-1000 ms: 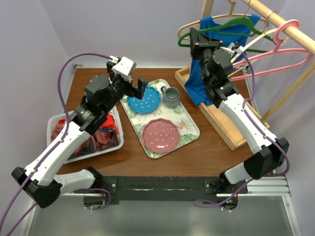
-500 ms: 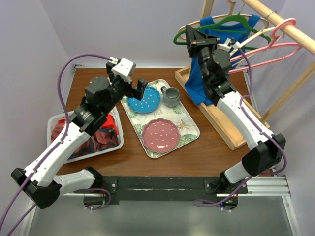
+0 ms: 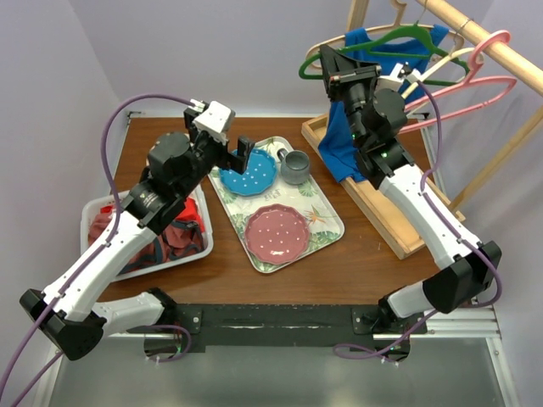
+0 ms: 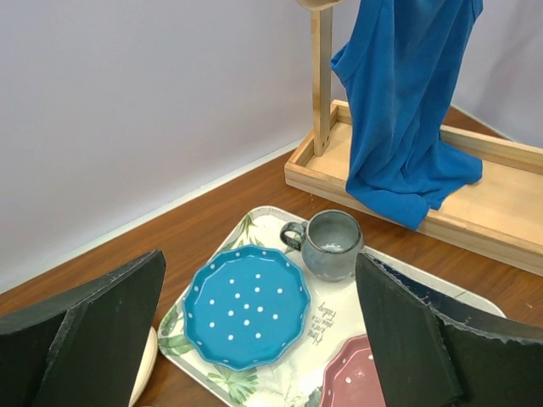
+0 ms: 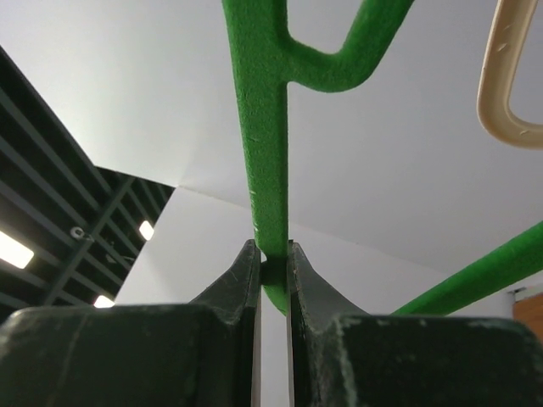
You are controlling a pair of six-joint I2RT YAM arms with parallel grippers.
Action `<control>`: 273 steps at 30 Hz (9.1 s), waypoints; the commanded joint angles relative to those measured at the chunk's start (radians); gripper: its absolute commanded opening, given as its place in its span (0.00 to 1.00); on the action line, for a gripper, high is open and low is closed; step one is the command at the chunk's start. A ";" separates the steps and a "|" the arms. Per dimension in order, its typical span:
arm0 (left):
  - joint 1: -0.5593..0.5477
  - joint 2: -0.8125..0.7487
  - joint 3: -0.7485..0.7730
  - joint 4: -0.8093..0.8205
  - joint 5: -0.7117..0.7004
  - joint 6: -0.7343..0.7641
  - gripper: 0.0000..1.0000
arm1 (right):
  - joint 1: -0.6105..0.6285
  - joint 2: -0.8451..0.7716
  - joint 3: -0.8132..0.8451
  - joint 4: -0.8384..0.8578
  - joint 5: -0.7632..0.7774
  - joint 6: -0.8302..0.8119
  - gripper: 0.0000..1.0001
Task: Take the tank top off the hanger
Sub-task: Place the hanger at the clothesline, then pick up the hanger from the clothesline.
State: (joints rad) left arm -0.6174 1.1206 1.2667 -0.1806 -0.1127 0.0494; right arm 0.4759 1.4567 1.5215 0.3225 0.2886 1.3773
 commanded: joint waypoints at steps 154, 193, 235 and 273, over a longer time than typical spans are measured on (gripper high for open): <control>0.027 1.079 0.928 0.765 0.634 -0.264 0.40 | -0.161 -0.680 -0.142 -0.700 -0.448 -0.759 0.99; -0.031 1.053 0.982 1.070 0.393 -0.356 0.00 | -0.161 -0.719 -0.147 -0.668 -0.427 -0.738 0.99; 0.082 0.656 0.314 1.326 0.456 -0.373 0.00 | -0.160 -0.461 0.024 -0.721 -0.464 -0.776 0.96; 0.130 0.186 -0.225 1.345 0.524 -0.511 0.00 | -0.160 -0.072 0.305 -0.462 -0.427 -0.985 0.71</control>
State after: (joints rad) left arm -0.4885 1.3540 1.0321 1.0740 0.4335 -0.4686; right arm 0.3126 1.4273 1.8259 -0.1825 -0.1013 0.3843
